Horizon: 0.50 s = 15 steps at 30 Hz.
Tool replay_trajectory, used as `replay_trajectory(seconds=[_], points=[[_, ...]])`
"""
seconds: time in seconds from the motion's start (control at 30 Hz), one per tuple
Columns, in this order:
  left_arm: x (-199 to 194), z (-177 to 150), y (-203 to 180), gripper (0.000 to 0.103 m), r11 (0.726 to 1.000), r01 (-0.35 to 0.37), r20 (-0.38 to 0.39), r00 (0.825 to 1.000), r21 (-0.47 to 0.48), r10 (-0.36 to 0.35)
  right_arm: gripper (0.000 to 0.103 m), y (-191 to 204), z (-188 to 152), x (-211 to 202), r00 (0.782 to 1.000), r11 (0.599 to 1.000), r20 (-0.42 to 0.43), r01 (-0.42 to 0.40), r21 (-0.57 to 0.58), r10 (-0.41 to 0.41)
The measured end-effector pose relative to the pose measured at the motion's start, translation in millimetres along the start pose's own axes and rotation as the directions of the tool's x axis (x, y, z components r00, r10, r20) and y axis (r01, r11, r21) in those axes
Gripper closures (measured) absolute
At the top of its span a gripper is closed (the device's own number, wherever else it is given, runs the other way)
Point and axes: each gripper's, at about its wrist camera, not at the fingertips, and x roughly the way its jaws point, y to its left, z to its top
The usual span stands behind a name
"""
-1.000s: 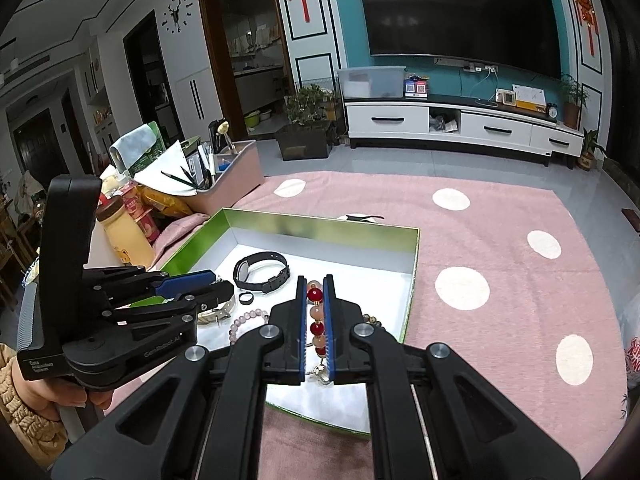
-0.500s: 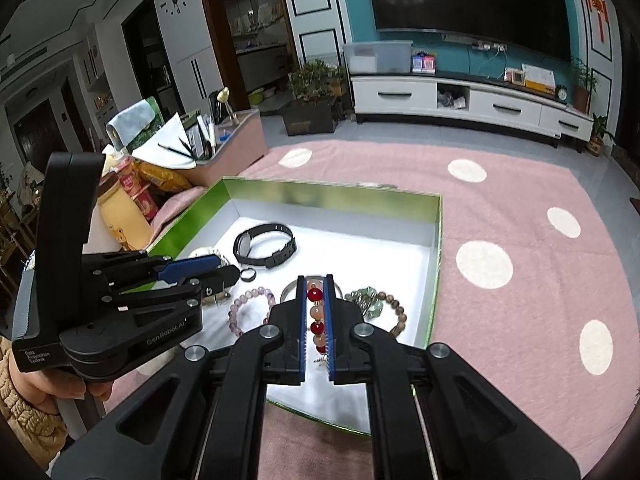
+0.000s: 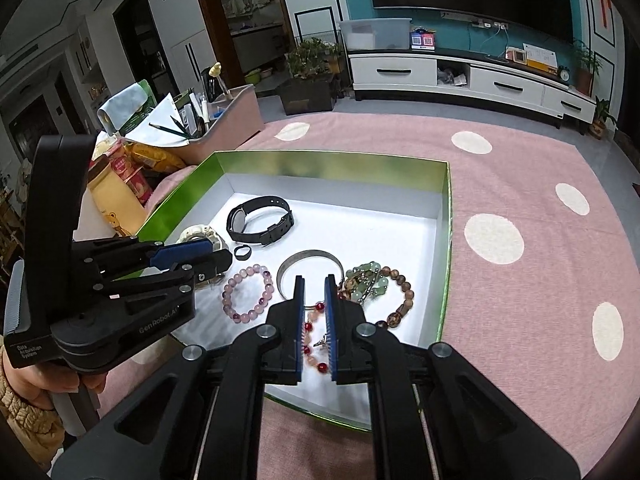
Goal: Organize jewelry
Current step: 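Open the left tool dropping the ring while the right tool releases the red bracelet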
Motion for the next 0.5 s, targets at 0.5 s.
replay_trajectory(seconds=[0.5], points=[[-18.8, 4.9, -1.8, 0.043, 1.0, -0.022, 0.03, 0.999, 0.003, 0.022, 0.064, -3.0, 6.0, -19.3, 0.999, 1.0, 0.03, 0.028, 0.01, -0.029]])
